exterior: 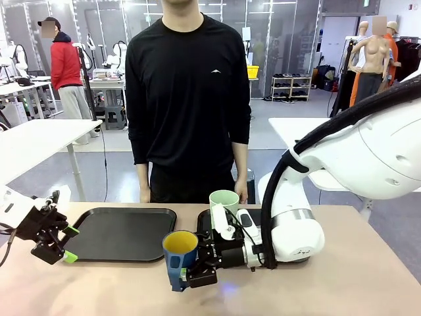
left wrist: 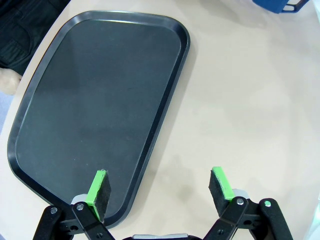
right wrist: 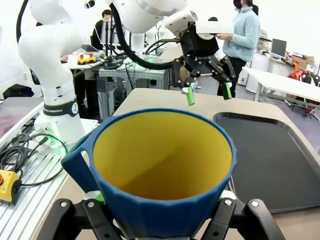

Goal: Sort and store the cups by type.
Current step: Pick up the Handle plastic cup and place it into the empty Flat Tray.

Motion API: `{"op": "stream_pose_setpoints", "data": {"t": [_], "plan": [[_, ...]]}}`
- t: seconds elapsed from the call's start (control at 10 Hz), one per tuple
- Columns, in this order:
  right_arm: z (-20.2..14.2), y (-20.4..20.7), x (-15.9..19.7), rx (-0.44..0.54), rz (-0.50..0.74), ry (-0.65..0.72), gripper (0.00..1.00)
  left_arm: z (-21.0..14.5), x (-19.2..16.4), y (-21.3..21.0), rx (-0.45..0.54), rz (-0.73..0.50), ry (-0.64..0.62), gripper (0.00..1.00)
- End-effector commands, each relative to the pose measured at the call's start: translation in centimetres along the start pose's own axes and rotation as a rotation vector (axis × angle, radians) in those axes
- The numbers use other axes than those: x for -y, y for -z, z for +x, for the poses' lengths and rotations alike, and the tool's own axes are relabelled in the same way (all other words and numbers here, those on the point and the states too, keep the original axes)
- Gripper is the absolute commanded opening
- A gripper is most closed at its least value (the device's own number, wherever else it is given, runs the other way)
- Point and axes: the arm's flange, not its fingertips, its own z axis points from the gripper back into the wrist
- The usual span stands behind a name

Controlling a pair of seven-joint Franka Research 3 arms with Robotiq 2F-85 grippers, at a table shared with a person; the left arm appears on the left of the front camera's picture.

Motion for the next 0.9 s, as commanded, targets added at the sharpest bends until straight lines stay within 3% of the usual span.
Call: {"op": "stream_pose_setpoints", "data": {"t": [0.0, 0.5, 0.8], "plan": [[0.4, 2.0, 0.2, -0.033, -0.075, -0.041, 0.52, -0.1, 0.0, 0.2, -0.001, 0.01, 0.0, 1.0], [1.0, 9.1, 5.4, 0.006, -0.303, -0.009, 0.52, -0.1, 0.0, 0.2, -0.001, 0.01, 0.0, 1.0], [0.4, 12.6, 8.7, 0.03, -0.355, 0.002, 0.52, -0.1, 0.0, 0.2, -0.001, 0.01, 0.0, 1.0]]}}
